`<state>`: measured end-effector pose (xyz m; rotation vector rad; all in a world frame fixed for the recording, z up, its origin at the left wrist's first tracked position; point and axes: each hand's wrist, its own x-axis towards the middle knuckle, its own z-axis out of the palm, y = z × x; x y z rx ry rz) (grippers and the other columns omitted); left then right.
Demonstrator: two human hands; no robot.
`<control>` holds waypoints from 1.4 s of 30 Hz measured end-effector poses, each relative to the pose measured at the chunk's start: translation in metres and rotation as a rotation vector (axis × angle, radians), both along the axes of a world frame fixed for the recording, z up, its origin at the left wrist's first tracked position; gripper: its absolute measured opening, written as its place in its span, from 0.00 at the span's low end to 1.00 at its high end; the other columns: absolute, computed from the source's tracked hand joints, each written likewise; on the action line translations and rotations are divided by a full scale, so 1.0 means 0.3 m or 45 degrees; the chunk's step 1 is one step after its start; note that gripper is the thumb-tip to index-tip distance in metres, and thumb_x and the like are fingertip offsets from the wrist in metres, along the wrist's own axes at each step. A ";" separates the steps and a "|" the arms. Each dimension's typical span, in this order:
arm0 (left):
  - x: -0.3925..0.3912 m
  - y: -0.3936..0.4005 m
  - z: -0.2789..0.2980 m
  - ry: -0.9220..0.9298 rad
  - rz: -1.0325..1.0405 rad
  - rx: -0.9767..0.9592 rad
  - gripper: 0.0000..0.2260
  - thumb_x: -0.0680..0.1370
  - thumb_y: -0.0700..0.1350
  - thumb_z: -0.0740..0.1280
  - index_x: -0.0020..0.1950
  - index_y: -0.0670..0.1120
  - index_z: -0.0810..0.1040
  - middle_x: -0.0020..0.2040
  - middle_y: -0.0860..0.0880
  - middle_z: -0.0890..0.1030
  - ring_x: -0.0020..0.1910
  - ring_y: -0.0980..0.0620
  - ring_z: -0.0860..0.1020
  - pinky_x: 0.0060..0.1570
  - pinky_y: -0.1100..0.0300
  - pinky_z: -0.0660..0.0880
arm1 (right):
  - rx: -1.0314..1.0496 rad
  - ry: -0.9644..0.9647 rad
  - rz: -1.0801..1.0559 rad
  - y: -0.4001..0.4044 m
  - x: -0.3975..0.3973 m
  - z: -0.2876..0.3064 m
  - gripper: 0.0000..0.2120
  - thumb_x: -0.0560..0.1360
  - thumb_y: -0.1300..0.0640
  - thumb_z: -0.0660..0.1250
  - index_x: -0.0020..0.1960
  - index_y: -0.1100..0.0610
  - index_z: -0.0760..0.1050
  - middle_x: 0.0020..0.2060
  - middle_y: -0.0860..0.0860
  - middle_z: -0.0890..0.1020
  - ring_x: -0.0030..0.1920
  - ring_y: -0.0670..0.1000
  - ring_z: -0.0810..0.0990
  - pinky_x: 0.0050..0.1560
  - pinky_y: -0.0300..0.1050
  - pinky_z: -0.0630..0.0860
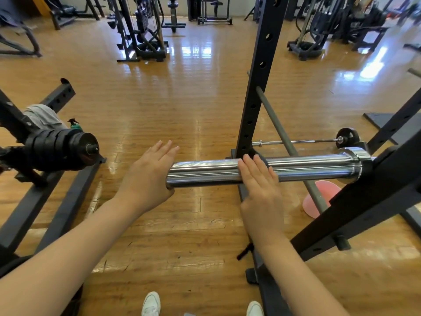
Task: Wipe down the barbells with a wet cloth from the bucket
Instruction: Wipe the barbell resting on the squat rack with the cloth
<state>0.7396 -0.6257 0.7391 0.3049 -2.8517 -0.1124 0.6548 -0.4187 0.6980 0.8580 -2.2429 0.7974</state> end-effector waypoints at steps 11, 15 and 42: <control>-0.002 -0.003 -0.010 0.052 -0.021 -0.023 0.38 0.57 0.36 0.80 0.66 0.35 0.73 0.65 0.36 0.74 0.65 0.36 0.72 0.61 0.46 0.65 | -0.179 0.090 0.031 -0.033 0.006 -0.083 0.25 0.71 0.73 0.55 0.68 0.63 0.68 0.66 0.56 0.71 0.70 0.53 0.64 0.73 0.51 0.55; -0.004 -0.008 -0.012 0.077 -0.041 -0.052 0.37 0.55 0.36 0.80 0.63 0.34 0.75 0.62 0.36 0.77 0.62 0.35 0.75 0.59 0.44 0.66 | -0.138 0.196 0.047 0.087 -0.089 -0.093 0.24 0.73 0.73 0.56 0.67 0.62 0.68 0.65 0.56 0.71 0.72 0.50 0.62 0.72 0.52 0.58; -0.008 -0.001 -0.010 0.098 -0.058 -0.107 0.37 0.52 0.35 0.81 0.61 0.35 0.77 0.60 0.36 0.78 0.60 0.35 0.76 0.58 0.44 0.67 | -0.051 -0.156 -0.186 0.018 -0.039 0.027 0.29 0.65 0.74 0.53 0.64 0.64 0.74 0.62 0.58 0.77 0.67 0.58 0.70 0.72 0.51 0.57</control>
